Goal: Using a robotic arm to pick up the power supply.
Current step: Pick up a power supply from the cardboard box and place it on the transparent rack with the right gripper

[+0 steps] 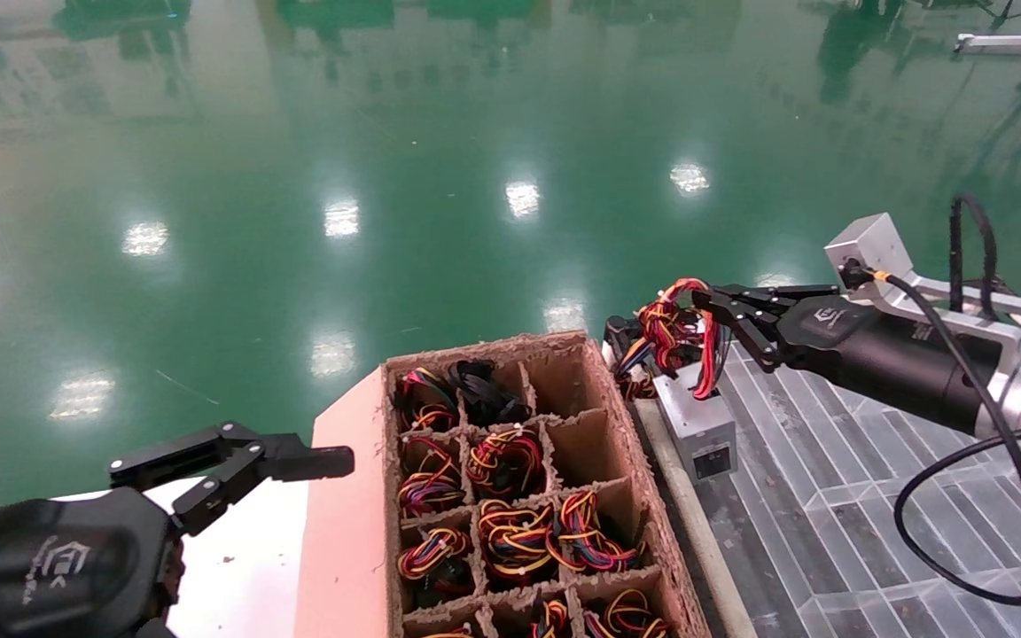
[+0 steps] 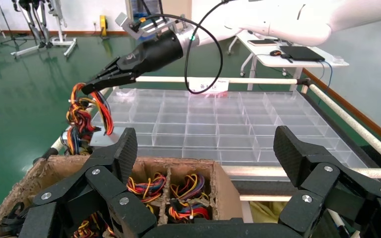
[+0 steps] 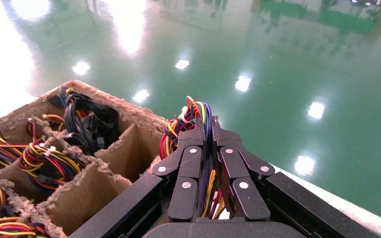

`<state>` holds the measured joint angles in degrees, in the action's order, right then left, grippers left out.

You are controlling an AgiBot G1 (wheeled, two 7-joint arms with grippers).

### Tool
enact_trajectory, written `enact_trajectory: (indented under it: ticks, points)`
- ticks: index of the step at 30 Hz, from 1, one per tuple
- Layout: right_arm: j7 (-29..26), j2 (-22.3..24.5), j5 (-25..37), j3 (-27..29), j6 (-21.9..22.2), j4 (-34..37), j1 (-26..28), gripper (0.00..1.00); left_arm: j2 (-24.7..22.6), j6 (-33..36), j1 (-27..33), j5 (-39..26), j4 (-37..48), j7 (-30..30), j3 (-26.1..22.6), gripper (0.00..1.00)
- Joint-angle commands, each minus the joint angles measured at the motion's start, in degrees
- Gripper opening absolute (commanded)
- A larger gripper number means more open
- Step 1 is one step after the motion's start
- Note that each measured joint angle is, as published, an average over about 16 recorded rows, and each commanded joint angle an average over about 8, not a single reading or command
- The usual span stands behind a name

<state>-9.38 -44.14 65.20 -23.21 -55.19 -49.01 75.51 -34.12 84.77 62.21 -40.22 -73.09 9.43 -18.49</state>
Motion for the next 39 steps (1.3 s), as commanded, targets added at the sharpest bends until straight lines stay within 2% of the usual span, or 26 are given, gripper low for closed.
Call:
enact_trajectory:
  ticks: [1,14,31,32,39]
  points:
    - [0.56,-0.43,-0.09,0.03,-0.1,1.06,0.18,0.0,0.0,0.0,0.0,0.0,0.0,0.0,0.0,1.0]
    - [1.85,3.02,-4.26,3.07,-0.38,1.1,-4.9,0.0,0.01,-0.01,0.01,0.02,0.0,-0.01,-0.03,1.0]
    - [1.41,4.81,-6.3,4.93,2.83,-1.97,-10.44,0.0,0.02,-0.02,0.01,0.04,0.0,-0.03,-0.05,1.0]
    - [1.43,4.88,-6.35,5.02,3.03,-2.1,-10.67,0.04,0.02,-0.02,0.01,0.04,0.0,-0.03,-0.06,1.0]
    - [1.5,5.26,-6.69,5.43,4.02,-2.78,-11.82,0.91,0.03,-0.03,0.01,0.04,0.01,-0.04,-0.06,1.0]
